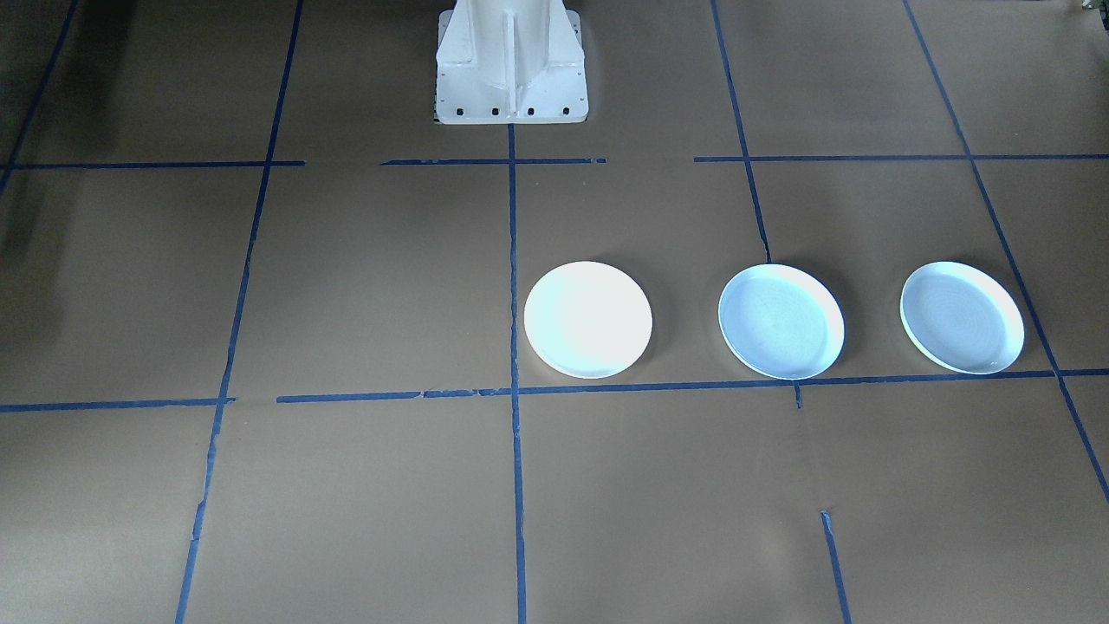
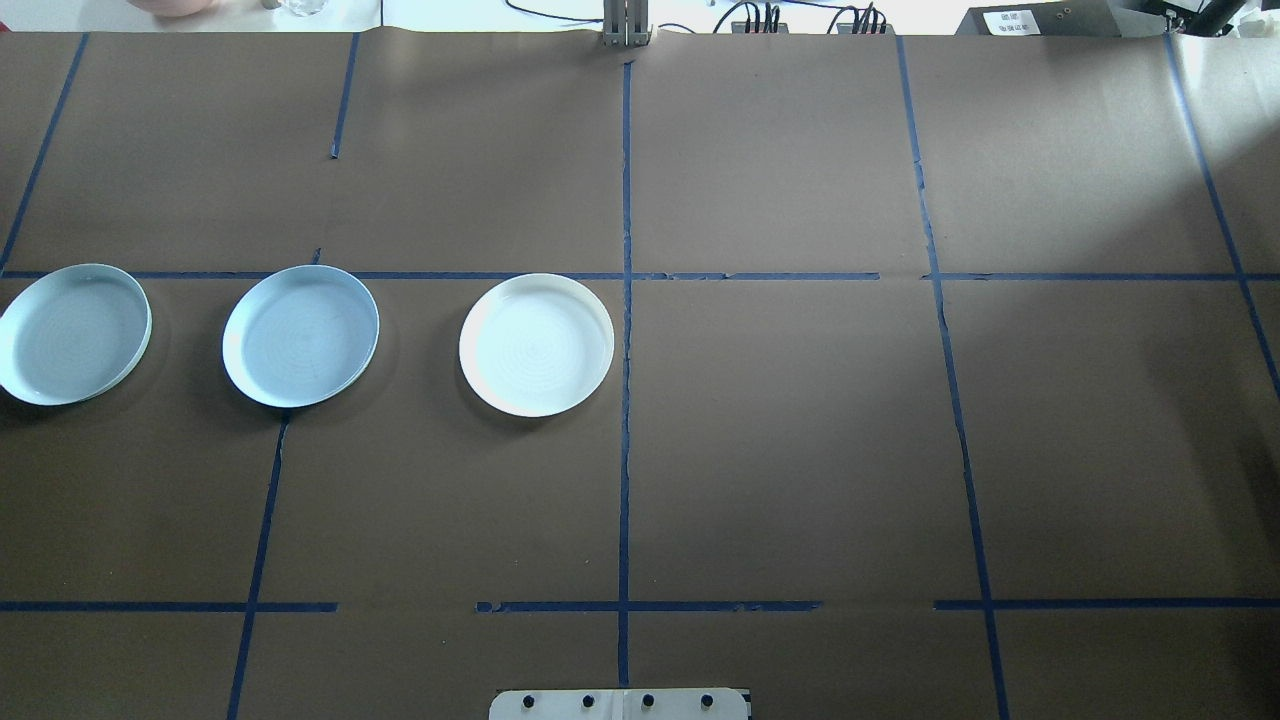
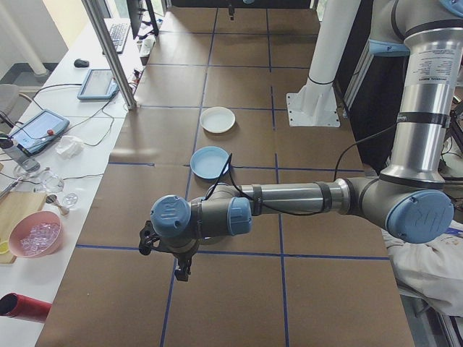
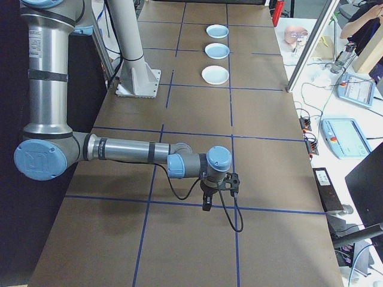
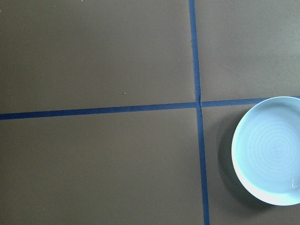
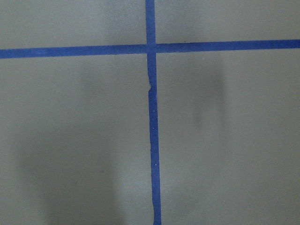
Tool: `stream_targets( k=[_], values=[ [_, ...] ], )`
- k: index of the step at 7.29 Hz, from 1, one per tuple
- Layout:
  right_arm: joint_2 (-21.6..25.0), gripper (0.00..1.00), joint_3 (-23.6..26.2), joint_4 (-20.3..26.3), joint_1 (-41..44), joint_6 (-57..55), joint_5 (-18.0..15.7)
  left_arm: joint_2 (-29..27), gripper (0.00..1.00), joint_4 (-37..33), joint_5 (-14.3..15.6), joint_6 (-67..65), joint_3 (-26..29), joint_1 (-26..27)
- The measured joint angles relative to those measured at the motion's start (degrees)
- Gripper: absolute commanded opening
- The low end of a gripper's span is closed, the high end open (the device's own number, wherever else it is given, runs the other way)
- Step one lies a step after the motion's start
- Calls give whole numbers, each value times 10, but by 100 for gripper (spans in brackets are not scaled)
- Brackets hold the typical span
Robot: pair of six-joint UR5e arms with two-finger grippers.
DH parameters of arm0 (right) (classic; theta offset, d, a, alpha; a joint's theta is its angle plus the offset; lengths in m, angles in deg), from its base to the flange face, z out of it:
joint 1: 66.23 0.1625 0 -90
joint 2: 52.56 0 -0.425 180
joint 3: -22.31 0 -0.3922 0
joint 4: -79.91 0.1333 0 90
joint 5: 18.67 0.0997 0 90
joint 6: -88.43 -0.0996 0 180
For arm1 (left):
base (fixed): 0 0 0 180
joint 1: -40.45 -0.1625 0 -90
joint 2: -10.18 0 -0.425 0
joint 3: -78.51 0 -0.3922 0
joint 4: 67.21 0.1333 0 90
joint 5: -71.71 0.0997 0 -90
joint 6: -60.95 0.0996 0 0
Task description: Stack plate in center
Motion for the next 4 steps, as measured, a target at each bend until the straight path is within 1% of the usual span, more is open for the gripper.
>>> stream_targets(
  k=[2, 4],
  values=[
    [0, 100, 0, 0, 0, 0, 0, 7, 100, 0, 9, -1, 4, 0],
    [0, 100, 0, 0, 0, 0, 0, 8, 100, -26, 16, -1, 7, -3]
  ],
)
